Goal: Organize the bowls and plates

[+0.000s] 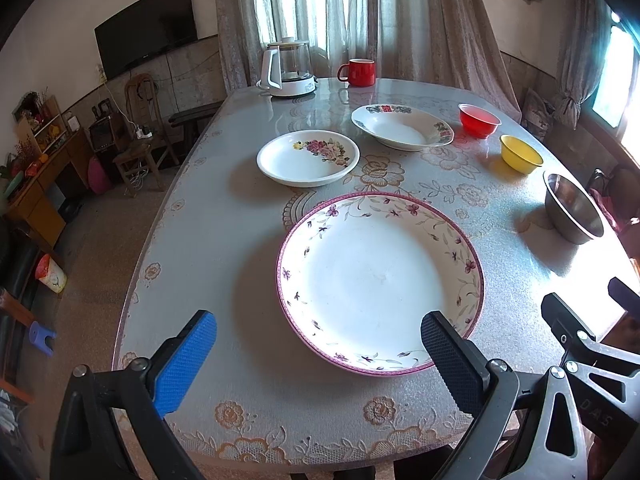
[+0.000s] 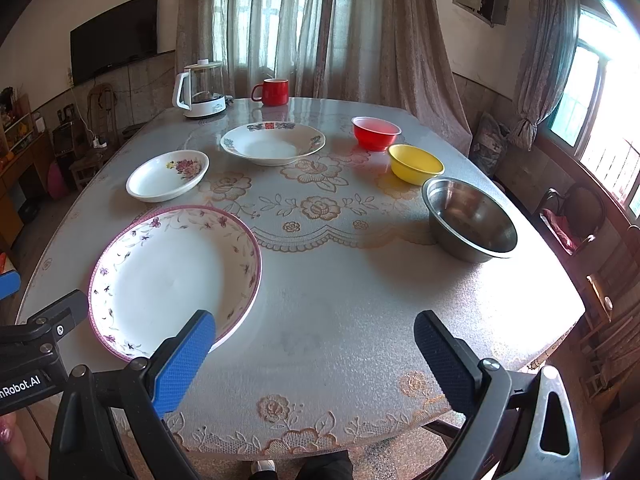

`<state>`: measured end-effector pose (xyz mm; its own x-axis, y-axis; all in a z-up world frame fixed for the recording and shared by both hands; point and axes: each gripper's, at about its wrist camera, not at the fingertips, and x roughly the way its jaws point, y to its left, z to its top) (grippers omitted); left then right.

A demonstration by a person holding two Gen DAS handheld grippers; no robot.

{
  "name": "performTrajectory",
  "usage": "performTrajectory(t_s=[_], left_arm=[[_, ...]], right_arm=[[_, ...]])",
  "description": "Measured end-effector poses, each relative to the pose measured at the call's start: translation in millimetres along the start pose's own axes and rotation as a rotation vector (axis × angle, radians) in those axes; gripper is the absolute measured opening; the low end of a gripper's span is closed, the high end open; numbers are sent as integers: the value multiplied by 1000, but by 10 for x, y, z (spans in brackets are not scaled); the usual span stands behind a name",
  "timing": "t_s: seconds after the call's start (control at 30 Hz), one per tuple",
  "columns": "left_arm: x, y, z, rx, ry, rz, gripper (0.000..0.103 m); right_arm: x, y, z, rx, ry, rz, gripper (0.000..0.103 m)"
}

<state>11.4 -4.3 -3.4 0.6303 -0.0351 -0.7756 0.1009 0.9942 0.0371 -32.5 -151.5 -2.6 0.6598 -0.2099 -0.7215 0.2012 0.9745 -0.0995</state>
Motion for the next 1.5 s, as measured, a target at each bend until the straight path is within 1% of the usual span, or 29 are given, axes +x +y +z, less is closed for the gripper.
performTrajectory(t_s=[0.1, 0.2, 0.33, 0.43, 0.53, 0.63, 0.7, 0.73, 0.77, 0.8, 0.87, 0.93, 0.97, 1.03, 1.07, 1.13, 1.2, 1.27, 1.3, 1.33, 1.37, 1.5], left_arm=[[27, 34, 16, -13, 8, 0, 103], [75, 103, 28, -40, 25, -31, 103], [127, 203, 50, -81, 35, -44, 103], [158, 251, 84, -86, 30, -29, 103], [219, 321, 115, -97, 29, -59, 103], [348, 415, 150, -139, 71, -109, 103], [463, 478, 165, -176, 123, -123, 103], [524, 507, 168, -195, 150, -122, 103], [580, 537, 174, -209, 173, -116, 103], [626, 570, 177, -221, 188, -99, 103], [696, 621, 195, -230, 194, -59, 103], [771, 649, 220, -210, 216, -39, 103], [801, 662, 221, -205, 225, -26, 103], [866, 681, 229, -199, 239, -34, 103], [891, 682, 233, -198, 242, -32, 103], [940, 691, 243, -200, 235, -34, 103], [984, 703, 245, -211, 239, -37, 101], [1032, 698, 247, -214, 238, -47, 92], [1054, 688, 243, -213, 244, -57, 83], [1089, 664, 249, -210, 252, -69, 78], [1105, 648, 244, -206, 256, -75, 75], [1142, 556, 230, -181, 256, -84, 64]], right_arm=[[16, 9, 9, 0, 2, 2, 101], [34, 6, 32, 3, 1, 24, 101], [64, -32, 72, 18, -2, 74, 101], [123, -66, 102, 31, 10, 114, 102], [218, -69, 128, 15, 32, 171, 102], [348, -33, 157, -32, 63, 202, 102], [478, -19, 178, -48, 117, 248, 103], [547, -22, 183, -52, 149, 270, 103], [604, -15, 192, -59, 170, 273, 103], [649, 0, 202, -76, 179, 267, 103], [714, 41, 241, -122, 184, 258, 102], [781, 74, 302, -153, 183, 264, 99], [832, 84, 335, -162, 190, 270, 94], [973, 103, 392, -170, 227, 295, 85], [1045, 107, 414, -169, 247, 312, 83], [1178, 120, 440, -169, 276, 334, 73], [1284, 145, 460, -180, 289, 359, 68], [1367, 181, 480, -199, 299, 385, 64], [1400, 195, 489, -207, 303, 393, 62], [1435, 210, 504, -217, 306, 408, 61], [1461, 220, 513, -225, 310, 419, 60], [1556, 236, 538, -237, 336, 473, 47]])
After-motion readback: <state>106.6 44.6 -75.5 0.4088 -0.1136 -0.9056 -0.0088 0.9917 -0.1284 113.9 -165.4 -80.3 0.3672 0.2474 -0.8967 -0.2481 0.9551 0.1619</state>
